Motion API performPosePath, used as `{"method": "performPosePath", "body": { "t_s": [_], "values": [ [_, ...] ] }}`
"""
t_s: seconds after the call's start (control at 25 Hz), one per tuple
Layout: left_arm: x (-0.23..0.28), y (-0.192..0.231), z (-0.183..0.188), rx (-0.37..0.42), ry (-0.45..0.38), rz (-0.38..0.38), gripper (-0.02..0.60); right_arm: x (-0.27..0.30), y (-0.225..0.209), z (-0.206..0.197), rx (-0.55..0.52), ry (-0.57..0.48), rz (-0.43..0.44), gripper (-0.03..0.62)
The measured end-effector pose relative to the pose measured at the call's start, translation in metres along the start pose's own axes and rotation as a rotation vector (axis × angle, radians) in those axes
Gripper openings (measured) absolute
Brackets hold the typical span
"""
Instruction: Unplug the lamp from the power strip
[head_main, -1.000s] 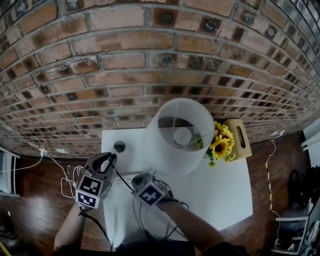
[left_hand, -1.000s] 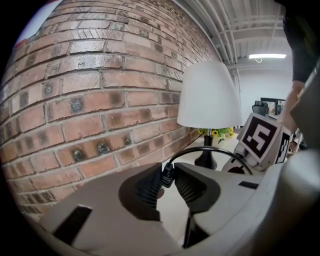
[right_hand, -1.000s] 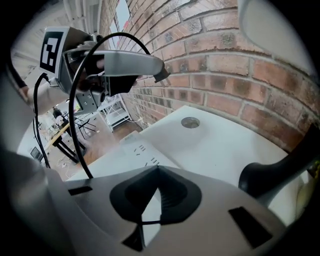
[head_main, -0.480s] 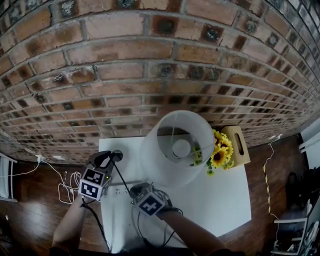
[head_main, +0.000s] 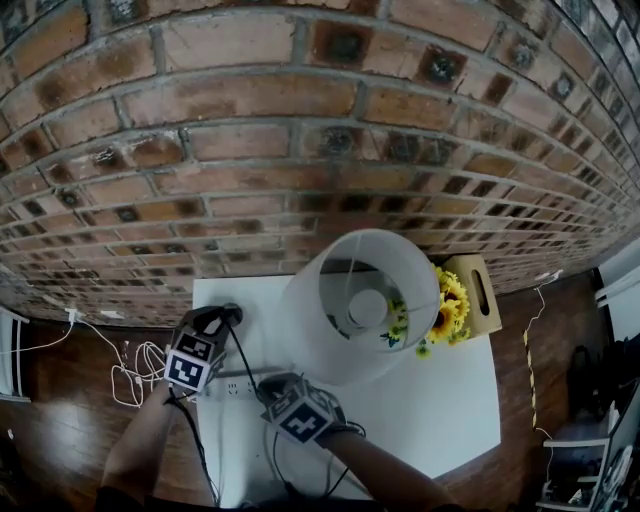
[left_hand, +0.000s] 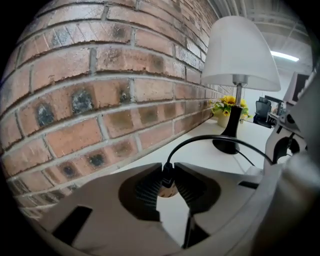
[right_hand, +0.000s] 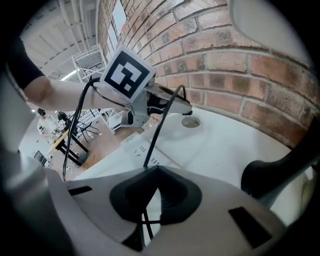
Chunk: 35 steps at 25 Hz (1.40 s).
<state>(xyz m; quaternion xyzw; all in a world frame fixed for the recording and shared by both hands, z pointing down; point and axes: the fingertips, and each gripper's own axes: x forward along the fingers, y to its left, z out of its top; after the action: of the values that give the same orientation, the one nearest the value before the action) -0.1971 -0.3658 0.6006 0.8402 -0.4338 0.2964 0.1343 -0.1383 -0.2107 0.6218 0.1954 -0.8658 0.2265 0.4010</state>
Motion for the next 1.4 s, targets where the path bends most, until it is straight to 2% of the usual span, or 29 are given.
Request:
{"method": "performPosePath", "body": {
  "t_s": [0.4,0.72,0.88,1.28,1.4],
  "values": [
    [0.021,0.001,-0.016,0.020,0.061,-0.008,0.098,0.000,0.003,-0.002,0.023,-0.003,0.024,0.003],
    [0.029,-0.005,-0.037,0.068,0.170,-0.029,0.107,0.000,0.002,0.000,0.038,-0.016,0.040,0.004],
    [0.028,-0.008,-0.036,0.070,0.177,-0.052,0.167,0.000,0.001,-0.001,0.046,-0.018,0.039,0.005],
    [0.013,-0.007,-0.035,0.080,0.211,-0.071,0.175,-0.001,-0.001,-0.003,0.064,-0.019,0.040,0.005],
    [0.008,-0.006,-0.037,0.110,0.233,-0.073,0.175,-0.001,0.001,-0.001,0.062,-0.026,0.051,0.005]
  ]
}}
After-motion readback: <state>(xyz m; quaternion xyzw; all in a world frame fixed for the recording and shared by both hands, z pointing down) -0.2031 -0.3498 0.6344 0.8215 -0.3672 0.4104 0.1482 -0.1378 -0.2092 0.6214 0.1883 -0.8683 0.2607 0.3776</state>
